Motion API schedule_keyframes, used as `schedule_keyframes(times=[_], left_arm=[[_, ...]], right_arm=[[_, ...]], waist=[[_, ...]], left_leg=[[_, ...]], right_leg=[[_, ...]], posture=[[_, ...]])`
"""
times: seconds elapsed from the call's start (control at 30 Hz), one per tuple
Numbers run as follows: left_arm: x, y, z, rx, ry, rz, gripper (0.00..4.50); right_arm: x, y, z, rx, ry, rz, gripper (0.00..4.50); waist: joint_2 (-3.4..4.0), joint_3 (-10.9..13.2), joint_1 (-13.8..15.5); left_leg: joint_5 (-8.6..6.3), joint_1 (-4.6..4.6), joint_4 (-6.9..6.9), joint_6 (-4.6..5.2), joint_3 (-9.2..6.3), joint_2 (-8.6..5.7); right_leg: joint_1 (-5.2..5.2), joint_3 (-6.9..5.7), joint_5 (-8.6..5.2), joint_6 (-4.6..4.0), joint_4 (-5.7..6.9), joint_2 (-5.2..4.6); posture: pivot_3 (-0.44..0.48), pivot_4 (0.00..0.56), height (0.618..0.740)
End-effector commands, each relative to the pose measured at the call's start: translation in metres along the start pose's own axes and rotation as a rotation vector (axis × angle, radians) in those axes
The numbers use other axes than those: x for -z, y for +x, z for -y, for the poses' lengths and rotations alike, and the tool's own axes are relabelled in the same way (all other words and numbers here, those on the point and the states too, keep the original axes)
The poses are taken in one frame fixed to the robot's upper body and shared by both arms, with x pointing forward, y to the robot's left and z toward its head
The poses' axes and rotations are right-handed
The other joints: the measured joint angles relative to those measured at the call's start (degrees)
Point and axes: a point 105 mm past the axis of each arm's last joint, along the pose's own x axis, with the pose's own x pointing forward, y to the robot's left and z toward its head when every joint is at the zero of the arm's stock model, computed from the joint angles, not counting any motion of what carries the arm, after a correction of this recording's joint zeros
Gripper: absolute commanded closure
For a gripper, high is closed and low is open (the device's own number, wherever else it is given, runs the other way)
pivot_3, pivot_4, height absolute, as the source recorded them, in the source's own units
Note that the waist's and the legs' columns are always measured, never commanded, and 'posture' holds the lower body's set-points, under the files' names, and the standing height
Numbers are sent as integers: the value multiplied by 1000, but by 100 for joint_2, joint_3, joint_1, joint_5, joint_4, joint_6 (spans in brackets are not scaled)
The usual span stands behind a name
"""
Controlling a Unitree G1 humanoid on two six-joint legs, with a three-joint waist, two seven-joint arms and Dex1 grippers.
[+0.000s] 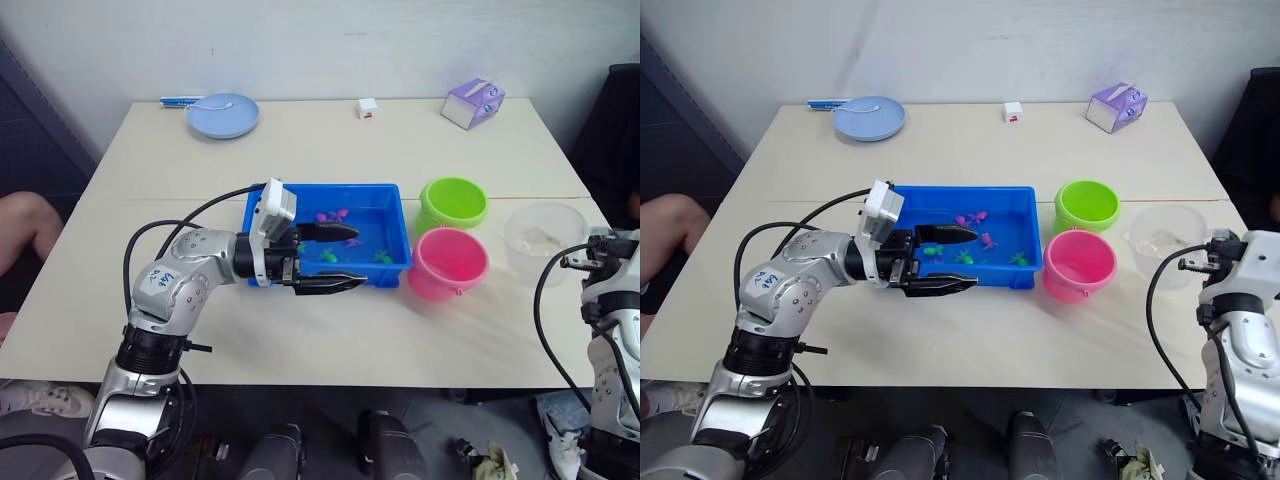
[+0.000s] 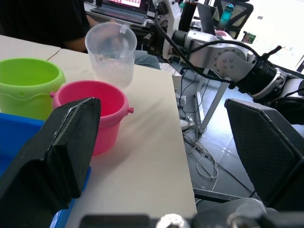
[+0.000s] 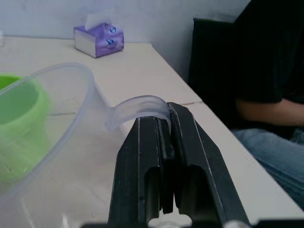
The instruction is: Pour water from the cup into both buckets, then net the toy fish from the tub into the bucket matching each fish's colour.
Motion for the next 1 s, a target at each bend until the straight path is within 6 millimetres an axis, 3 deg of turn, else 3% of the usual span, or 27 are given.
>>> schedule_keyframes(times=[0.03,0.33,0.6,1.0], left_arm=[[-8,2,1,12,50,13,0],[-9,3,0,5,58,13,0],[-8,2,-1,-4,62,9,0],[-7,2,-2,-14,66,9,0]], right_arm=[[-26,-2,-7,-43,-144,82,3802],[-48,1,-20,-79,-459,170,3802],[-51,2,-34,-128,-529,197,3802],[-60,2,-50,-198,-799,284,3802]], waist=[[0,0,4],[0,0,5],[0,0,10],[0,0,6]], left_leg=[[0,0,0,0,0,-1],[0,-1,-1,1,0,-1],[0,-1,0,1,1,-2],[0,-1,0,1,1,-3]], right_leg=[[0,0,0,0,0,-1],[-1,0,0,0,-1,0],[-1,0,0,0,-1,-1],[0,-1,0,0,-2,0]], posture=[[0,150,740],[0,150,740],[0,150,740],[0,150,740]])
